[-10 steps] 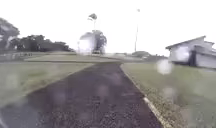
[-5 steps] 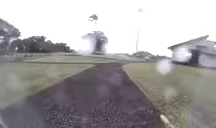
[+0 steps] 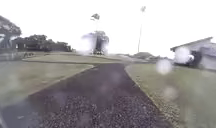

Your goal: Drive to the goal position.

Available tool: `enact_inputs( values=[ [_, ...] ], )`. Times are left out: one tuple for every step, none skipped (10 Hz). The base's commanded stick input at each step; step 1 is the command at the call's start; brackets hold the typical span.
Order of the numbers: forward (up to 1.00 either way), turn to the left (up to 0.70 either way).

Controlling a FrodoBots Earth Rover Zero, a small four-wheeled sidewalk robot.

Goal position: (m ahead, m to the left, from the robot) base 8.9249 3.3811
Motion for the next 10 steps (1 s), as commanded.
enact_inputs(
  values=[
    [1.00, 0.00],
    [1.00, 0.00],
    [1.00, 0.00],
    [1.00, 0.00],
    [1.00, 0.00],
    [1.00, 0.00],
    [1.00, 0.00],
    [1.00, 0.00],
    [1.00, 0.00],
    [1.00, 0.00]
  ],
)
